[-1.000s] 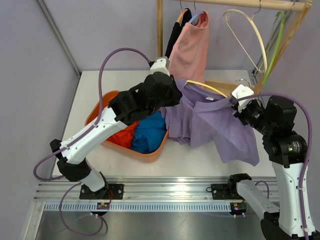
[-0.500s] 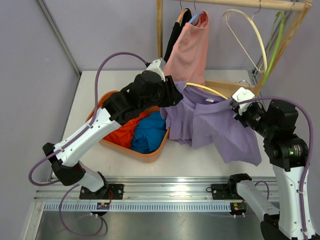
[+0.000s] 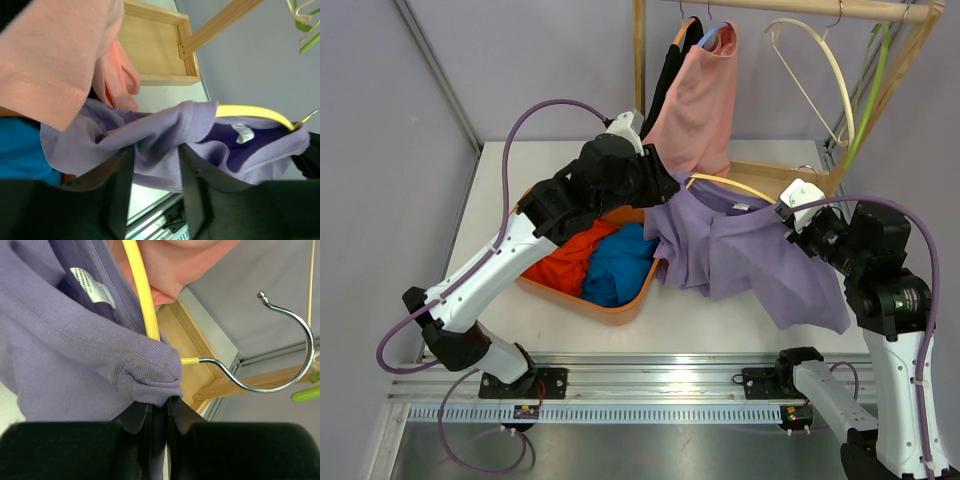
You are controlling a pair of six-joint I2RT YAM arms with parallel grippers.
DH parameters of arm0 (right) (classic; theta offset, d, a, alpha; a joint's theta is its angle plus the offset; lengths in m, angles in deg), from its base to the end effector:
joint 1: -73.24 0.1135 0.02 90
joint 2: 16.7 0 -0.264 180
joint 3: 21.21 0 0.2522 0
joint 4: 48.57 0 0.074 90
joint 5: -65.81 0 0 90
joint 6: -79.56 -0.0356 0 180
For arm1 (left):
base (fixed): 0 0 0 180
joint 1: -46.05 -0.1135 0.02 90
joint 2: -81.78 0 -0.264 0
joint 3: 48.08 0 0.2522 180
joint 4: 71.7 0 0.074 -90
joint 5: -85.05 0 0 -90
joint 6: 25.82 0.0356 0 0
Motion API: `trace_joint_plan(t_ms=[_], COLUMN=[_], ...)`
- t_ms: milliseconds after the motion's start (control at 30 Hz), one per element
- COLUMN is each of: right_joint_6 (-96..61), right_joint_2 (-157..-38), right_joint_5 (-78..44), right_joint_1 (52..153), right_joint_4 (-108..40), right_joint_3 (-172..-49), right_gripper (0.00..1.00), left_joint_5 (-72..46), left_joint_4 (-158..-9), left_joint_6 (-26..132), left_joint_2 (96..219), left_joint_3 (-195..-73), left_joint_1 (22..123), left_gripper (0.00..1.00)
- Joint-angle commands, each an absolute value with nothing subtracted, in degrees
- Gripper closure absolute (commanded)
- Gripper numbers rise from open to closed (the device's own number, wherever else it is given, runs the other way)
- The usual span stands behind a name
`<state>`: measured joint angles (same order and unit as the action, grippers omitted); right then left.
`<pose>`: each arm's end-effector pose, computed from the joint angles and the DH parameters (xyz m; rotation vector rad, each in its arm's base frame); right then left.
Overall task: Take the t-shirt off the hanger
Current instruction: Remove the tshirt from the hanger
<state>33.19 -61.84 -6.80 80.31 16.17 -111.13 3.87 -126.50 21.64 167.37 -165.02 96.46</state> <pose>0.1121 0.0246 0.4414 -0.9945 1.6249 -0.1413 0.2051 -0.2395 0.4645 0.0378 2.0885 -0.8819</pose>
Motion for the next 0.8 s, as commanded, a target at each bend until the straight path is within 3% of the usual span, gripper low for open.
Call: trace_joint_plan(t_ms=[0,100,400,467,500,767], right_joint_6=[35.1,35.1,35.0,34.8,34.8,35.1], right_joint_2=[-61.3,-61.3,-60.7,-60.6,-60.6,-60.8], right_joint_5=[-5.8,-5.8,-5.5,-5.1,-5.0,-6.7], right_joint_1=[80.2,80.2,80.2,80.2,80.3,80.2], right_joint_4=[14.8,15.0,15.3,15.2,15.1,14.9], right_joint_3=[-111.5,-111.6,-111.4,-111.4,-111.4,-110.9], right_gripper=[1.0,1.0,1.0,1.0,1.0,1.0], left_joint_5=[5.5,5.6,2.9,2.2,1.7,3.1], left_joint_4=[-123.4,-122.6,-120.4,-119.4,-119.1,-116.3], left_joint_6=[21.9,21.9,22.4,22.7,22.9,26.1], left_joint_2=[165.7,165.4,166.3,166.4,166.6,164.0], left_joint_3=[-167.7,-166.6,-165.6,-165.4,-165.2,-162.9], left_joint_1=[95.1,94.7,94.1,94.1,94.1,94.0], left_gripper=[0.66,0.79,0.79,0.98,1.0,1.0])
